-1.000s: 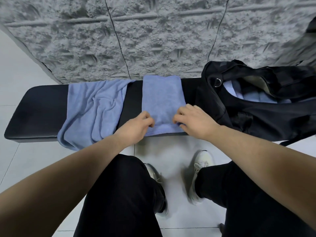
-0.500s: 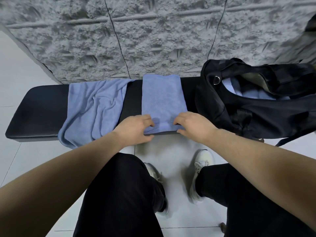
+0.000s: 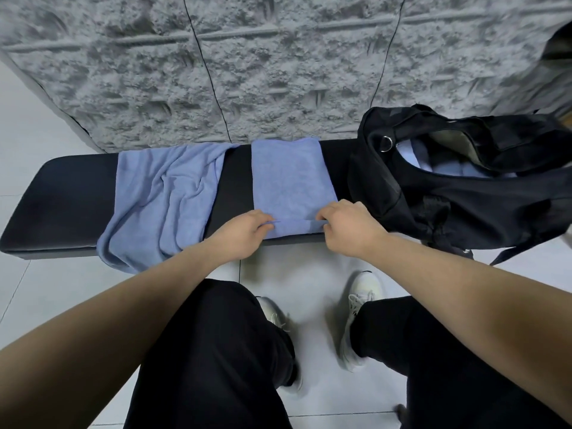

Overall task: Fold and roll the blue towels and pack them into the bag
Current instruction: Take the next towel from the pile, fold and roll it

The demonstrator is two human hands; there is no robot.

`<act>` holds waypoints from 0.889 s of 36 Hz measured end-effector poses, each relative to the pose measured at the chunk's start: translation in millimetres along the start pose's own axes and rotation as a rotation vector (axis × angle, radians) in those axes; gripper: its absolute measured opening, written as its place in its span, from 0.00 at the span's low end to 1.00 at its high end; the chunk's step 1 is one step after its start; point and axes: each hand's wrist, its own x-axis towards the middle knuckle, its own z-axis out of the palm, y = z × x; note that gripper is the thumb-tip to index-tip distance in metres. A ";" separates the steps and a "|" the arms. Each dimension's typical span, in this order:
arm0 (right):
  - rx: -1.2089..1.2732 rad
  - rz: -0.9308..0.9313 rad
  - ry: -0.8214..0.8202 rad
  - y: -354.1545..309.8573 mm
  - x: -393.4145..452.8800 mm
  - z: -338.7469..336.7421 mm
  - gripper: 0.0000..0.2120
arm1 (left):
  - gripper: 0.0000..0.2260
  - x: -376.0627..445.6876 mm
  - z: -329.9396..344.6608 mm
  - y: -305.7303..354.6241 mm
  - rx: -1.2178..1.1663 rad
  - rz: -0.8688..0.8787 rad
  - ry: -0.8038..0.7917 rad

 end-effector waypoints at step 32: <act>-0.147 -0.183 0.064 3.8 10.9 -4.8 0.12 | 0.19 6.1 -7.1 13.7 0.409 0.236 0.137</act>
